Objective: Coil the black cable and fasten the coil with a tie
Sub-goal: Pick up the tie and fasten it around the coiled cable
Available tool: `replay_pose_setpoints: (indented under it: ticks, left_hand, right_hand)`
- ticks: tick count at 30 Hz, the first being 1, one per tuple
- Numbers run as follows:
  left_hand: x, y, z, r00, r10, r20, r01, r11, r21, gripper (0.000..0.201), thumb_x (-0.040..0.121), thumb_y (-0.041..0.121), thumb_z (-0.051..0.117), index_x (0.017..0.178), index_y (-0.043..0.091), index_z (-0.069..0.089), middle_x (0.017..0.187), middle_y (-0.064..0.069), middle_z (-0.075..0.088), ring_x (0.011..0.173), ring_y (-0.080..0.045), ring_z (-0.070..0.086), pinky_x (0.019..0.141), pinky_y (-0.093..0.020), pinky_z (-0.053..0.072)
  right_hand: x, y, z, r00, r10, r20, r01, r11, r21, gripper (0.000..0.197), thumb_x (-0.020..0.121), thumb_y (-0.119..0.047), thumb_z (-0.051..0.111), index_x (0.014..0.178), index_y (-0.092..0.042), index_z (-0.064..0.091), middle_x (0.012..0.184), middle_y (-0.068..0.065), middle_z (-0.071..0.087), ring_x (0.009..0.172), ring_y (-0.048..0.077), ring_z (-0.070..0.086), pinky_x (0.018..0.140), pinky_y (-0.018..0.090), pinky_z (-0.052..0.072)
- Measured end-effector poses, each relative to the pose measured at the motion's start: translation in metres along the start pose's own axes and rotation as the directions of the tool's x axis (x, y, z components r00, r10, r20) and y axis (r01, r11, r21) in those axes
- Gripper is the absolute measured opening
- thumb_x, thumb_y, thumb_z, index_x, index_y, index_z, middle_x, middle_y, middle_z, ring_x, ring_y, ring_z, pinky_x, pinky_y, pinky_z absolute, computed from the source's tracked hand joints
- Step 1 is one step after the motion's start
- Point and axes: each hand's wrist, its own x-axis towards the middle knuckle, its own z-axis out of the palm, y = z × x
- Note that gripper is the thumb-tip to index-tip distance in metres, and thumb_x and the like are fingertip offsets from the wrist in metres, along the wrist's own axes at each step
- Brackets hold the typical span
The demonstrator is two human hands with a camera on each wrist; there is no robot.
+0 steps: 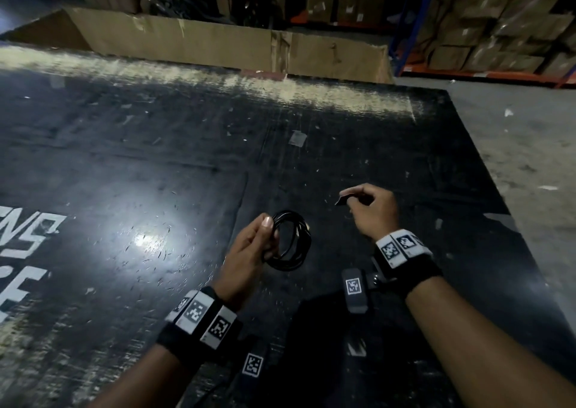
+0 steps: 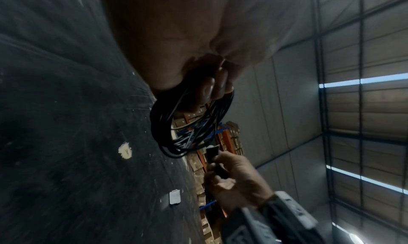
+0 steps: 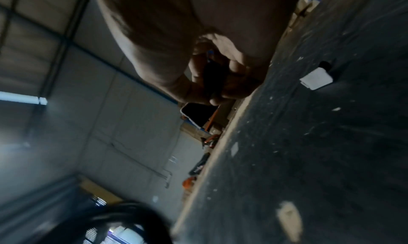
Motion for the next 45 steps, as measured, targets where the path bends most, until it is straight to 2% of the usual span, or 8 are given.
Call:
replay_pose_setpoints:
  ticks: [6,15,22,25,31,34,39,45]
  left_hand:
    - [-0.005,0.008,0.015,0.983,0.179,0.042,-0.183,0.947,0.264,0.032,0.105,0.033,0.043,0.077,0.019,0.043,0.067,0.014,0.040,0.061,-0.004,0.034,0.057,-0.019,0.031]
    - [-0.015,0.025,0.047,0.902,0.409,0.140,-0.411,0.710,0.572,0.035,0.108,0.034,0.040,0.084,0.010,0.048,0.072,-0.014,0.053,0.065,-0.034,0.053,0.061,-0.053,0.046]
    - [-0.023,0.034,0.045,0.845,0.485,0.224,-0.497,0.560,0.663,0.026,0.108,0.026,0.043,0.083,0.022,0.048,0.067,0.011,0.047,0.058,-0.006,0.045,0.055,-0.021,0.035]
    - [-0.023,0.032,0.042,0.841,0.469,0.270,-0.513,0.531,0.674,0.030,0.108,0.032,0.041,0.088,0.016,0.056,0.071,0.006,0.055,0.063,-0.013,0.055,0.060,-0.035,0.045]
    - [-0.025,0.029,0.038,0.855,0.459,0.242,-0.506,0.634,0.584,0.029,0.107,0.030,0.045,0.095,0.010,0.063,0.077,-0.007,0.065,0.069,-0.028,0.065,0.063,-0.050,0.052]
    - [-0.024,0.027,0.036,0.877,0.446,0.179,-0.471,0.722,0.507,0.034,0.106,0.036,0.045,0.088,0.010,0.057,0.073,-0.011,0.059,0.066,-0.037,0.059,0.061,-0.060,0.051]
    - [-0.022,0.026,0.036,0.915,0.387,0.113,-0.394,0.802,0.448,0.019,0.101,0.042,0.051,0.099,0.023,0.050,0.081,0.007,0.065,0.073,-0.017,0.066,0.067,-0.062,0.057]
    - [-0.022,0.033,0.042,0.927,0.360,0.104,-0.371,0.845,0.386,0.030,0.104,0.030,0.051,0.127,0.022,0.067,0.111,-0.002,0.078,0.103,-0.023,0.075,0.085,-0.061,0.061]
  right_hand:
    - [-0.080,-0.045,-0.037,0.998,0.034,0.045,-0.049,0.917,0.396,0.018,0.080,0.005,0.076,0.095,-0.004,0.074,0.074,0.008,0.074,0.059,0.014,0.070,0.059,0.020,0.057]
    - [-0.125,-0.056,-0.010,0.936,0.308,0.172,-0.346,0.709,0.615,0.026,0.078,0.005,0.077,0.079,-0.012,0.058,0.067,0.006,0.071,0.047,0.010,0.064,0.048,0.022,0.048]
    - [-0.120,-0.066,-0.004,0.897,0.370,0.241,-0.433,0.626,0.648,0.029,0.079,-0.001,0.076,0.075,-0.016,0.053,0.056,-0.001,0.060,0.045,0.009,0.053,0.042,0.021,0.042]
    - [-0.123,-0.068,-0.004,0.882,0.372,0.289,-0.464,0.585,0.665,0.026,0.086,0.003,0.067,0.073,-0.015,0.052,0.055,0.000,0.057,0.044,0.009,0.050,0.040,0.020,0.041]
    - [-0.121,-0.066,-0.001,0.850,0.272,0.451,-0.519,0.284,0.806,0.024,0.088,0.002,0.062,0.105,-0.015,0.057,0.078,0.007,0.064,0.058,0.011,0.056,0.050,0.017,0.048]
    - [-0.120,-0.063,0.000,0.842,0.250,0.479,-0.527,0.191,0.828,0.023,0.091,0.005,0.056,0.080,-0.015,0.053,0.073,0.004,0.065,0.055,0.009,0.056,0.051,0.016,0.047]
    - [-0.124,-0.065,-0.002,0.856,0.250,0.453,-0.500,0.178,0.847,0.036,0.091,0.008,0.054,0.068,-0.020,0.048,0.063,-0.002,0.055,0.041,0.004,0.049,0.063,0.023,0.041]
    - [-0.125,-0.068,-0.007,0.867,0.259,0.426,-0.475,0.171,0.863,0.030,0.090,0.007,0.057,0.074,-0.018,0.052,0.067,0.000,0.061,0.042,0.003,0.052,0.061,0.020,0.043]
